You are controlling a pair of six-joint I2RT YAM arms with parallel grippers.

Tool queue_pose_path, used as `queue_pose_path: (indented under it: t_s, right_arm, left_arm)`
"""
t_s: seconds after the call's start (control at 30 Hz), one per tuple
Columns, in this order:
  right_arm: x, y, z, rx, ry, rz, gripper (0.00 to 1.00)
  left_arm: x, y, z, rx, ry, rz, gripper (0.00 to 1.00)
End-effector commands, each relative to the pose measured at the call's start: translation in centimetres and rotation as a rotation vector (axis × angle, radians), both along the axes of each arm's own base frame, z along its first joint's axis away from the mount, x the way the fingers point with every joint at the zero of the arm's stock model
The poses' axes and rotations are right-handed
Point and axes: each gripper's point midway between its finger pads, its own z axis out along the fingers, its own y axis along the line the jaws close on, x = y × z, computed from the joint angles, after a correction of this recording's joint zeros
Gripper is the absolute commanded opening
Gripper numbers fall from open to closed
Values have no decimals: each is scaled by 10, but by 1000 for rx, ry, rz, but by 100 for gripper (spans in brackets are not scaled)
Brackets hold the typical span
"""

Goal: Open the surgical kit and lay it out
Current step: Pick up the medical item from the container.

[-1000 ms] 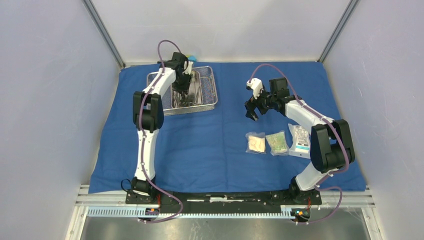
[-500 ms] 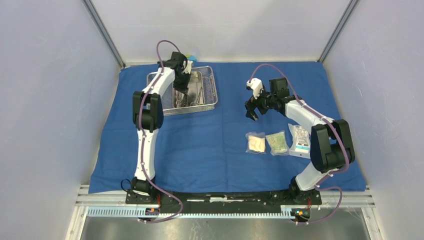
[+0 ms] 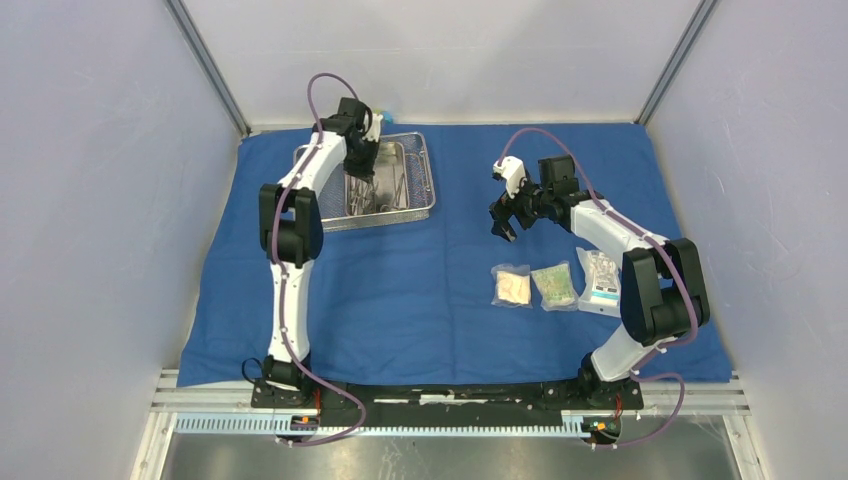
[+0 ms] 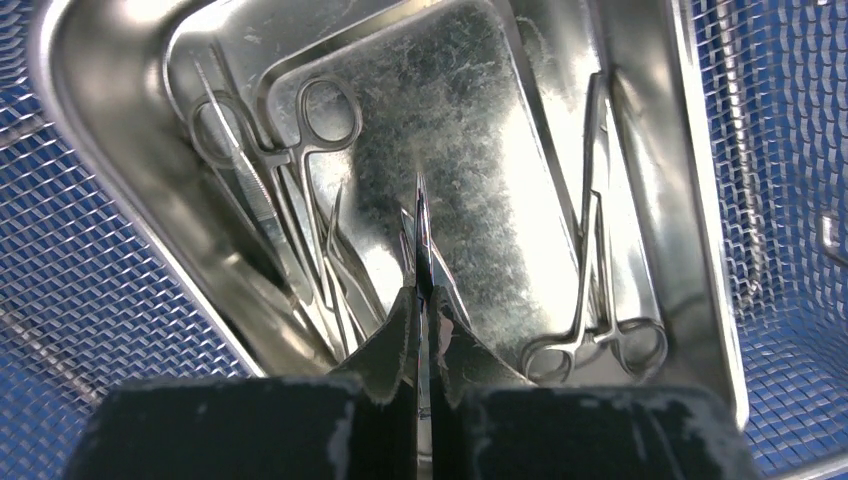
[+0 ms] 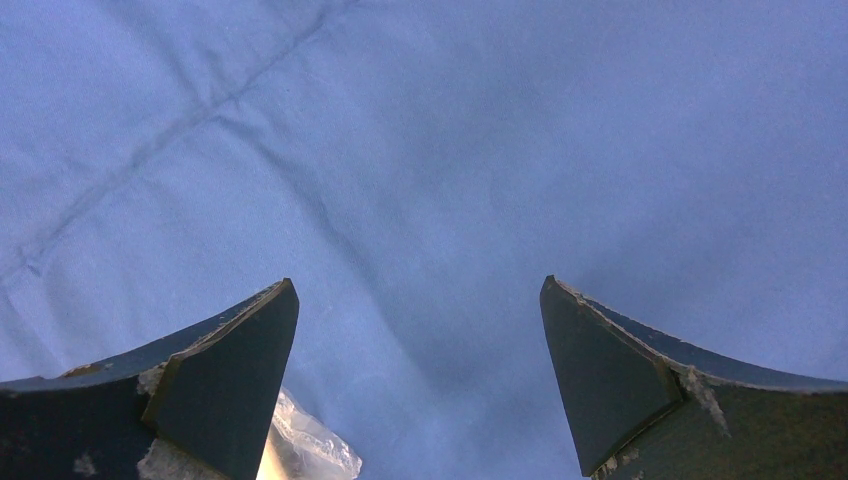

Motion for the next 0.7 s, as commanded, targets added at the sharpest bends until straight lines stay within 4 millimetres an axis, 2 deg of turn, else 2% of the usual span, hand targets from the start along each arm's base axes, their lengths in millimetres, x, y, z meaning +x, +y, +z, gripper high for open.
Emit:
queue_pose_path:
  t_s: [0.0,0.37,0.53,0.67]
  right_arm:
    - [1,2,-1,1,-8,10,99]
    - [1,3,1,5,-12,10,99]
    - [1,3,3,6,-13,11,99]
    - [2,3,8,8,-25,10,99]
  left_arm:
    - [8,-9,63,-56,-135,4,2]
    - [8,-11,98,-90,-196,12,2]
    - [-3,-13,112,-109,-206,5,2]
    - [-22,-16,114,-129,-181,-15,2]
